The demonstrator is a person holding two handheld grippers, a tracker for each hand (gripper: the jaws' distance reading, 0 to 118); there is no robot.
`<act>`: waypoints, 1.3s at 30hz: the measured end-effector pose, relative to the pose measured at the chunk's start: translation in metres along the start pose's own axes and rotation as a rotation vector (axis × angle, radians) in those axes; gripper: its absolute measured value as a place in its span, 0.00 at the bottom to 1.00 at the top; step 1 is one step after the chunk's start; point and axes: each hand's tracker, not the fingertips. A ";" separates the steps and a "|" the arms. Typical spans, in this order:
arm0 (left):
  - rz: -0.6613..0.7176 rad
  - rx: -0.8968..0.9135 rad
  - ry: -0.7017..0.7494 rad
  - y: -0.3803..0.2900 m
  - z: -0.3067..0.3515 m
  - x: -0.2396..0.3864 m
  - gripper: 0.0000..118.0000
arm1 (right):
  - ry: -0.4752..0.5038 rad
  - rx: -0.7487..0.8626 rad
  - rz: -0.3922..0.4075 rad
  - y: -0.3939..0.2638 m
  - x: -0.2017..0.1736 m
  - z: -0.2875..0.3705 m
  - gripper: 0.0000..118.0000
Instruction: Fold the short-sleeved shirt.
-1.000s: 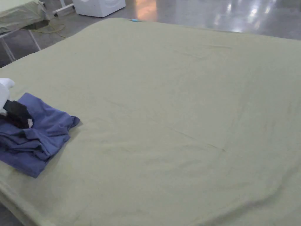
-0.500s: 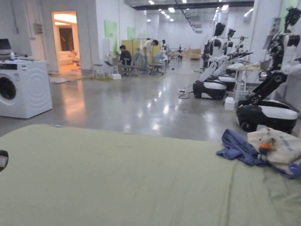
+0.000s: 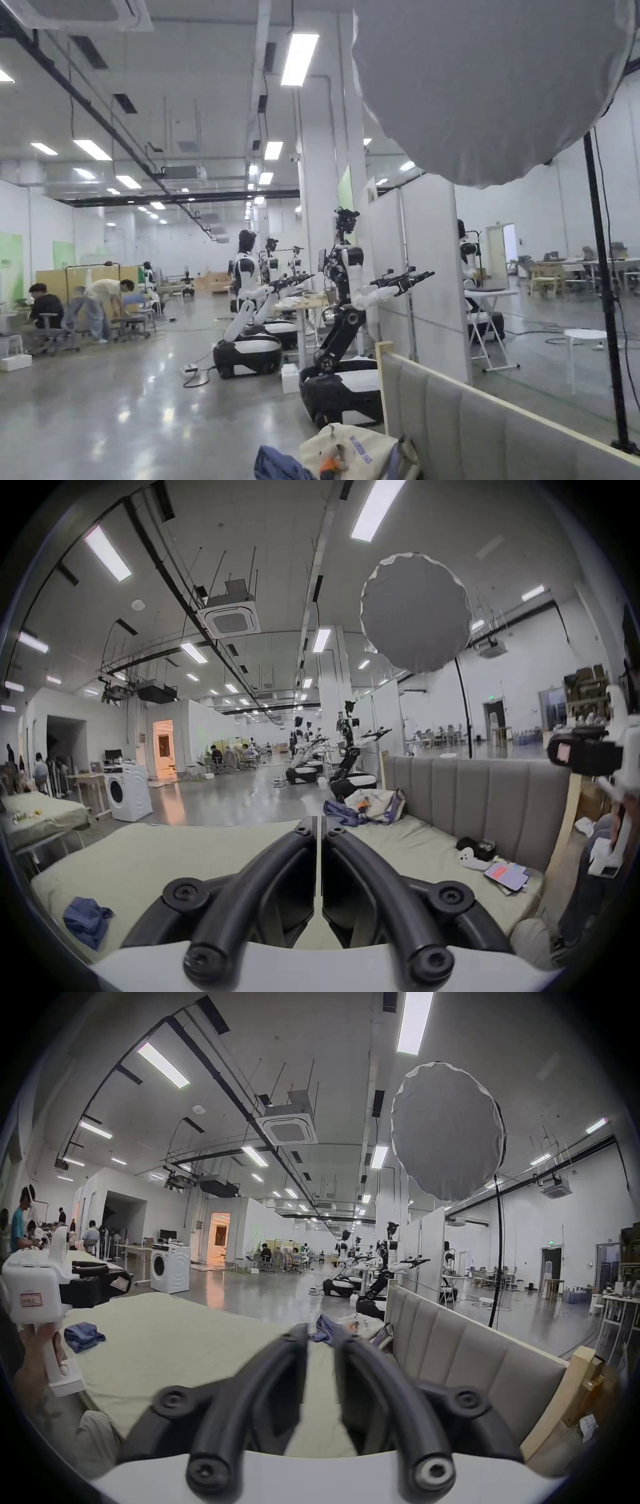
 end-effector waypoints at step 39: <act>0.164 0.091 -0.023 0.020 -0.031 -0.040 1.00 | -0.282 -0.188 -0.418 0.030 -0.022 -0.068 1.00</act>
